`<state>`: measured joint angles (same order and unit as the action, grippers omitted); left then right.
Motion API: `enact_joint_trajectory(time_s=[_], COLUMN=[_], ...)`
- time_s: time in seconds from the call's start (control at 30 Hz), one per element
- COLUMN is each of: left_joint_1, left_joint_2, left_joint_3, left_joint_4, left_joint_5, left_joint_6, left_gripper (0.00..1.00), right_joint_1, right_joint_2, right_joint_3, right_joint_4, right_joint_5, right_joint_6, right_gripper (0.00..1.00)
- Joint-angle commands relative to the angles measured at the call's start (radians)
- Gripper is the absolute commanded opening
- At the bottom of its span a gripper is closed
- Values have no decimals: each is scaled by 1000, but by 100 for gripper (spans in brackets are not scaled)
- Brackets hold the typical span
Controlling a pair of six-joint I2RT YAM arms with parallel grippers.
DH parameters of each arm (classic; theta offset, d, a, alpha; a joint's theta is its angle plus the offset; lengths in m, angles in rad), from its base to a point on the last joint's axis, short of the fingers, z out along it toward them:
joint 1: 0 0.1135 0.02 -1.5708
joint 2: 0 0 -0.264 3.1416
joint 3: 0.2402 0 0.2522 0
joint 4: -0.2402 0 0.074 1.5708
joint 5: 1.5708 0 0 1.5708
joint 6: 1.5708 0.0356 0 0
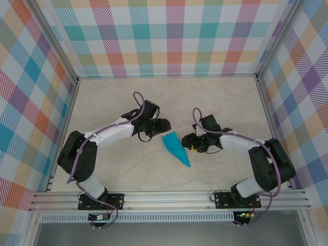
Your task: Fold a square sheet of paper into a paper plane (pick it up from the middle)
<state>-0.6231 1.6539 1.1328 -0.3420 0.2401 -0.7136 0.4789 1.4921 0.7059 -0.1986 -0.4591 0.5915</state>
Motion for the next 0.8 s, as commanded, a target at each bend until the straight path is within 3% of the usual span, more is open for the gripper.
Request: enact_joint_trajectory(time_s=[0.0,0.17,0.3,0.4,0.57,0.67,0.77], left_joint_1=[6,6,6,8,13,22,29], left_joint_2=[-37,-42,-57,-75,-130,-181,-243], left_joint_3=[-1,-1,-14,-23,-44,-60,-81], left_joint_4=[-32,-45,-58,-70,-97,-132,-175], left_joint_5=[-27,-38,-55,-73,-137,-221,-317], left_joint_6=[-6,-1,5,8,7,-7,-14], left_gripper=[59,59,59,59,59,59,59], right_joint_1=[28,72,117,159,226,250,251], right_joint_2=[33,99,141,166,209,201,204], right_joint_3=[31,75,108,139,224,273,355], right_joint_4=[-7,-24,-70,-119,-218,-240,-305], right_joint_5=[-30,-31,26,71,216,290,446], right_joint_6=[-55,-98,-122,-141,-150,-121,-71], right_gripper=[59,58,40,39,15,9,6])
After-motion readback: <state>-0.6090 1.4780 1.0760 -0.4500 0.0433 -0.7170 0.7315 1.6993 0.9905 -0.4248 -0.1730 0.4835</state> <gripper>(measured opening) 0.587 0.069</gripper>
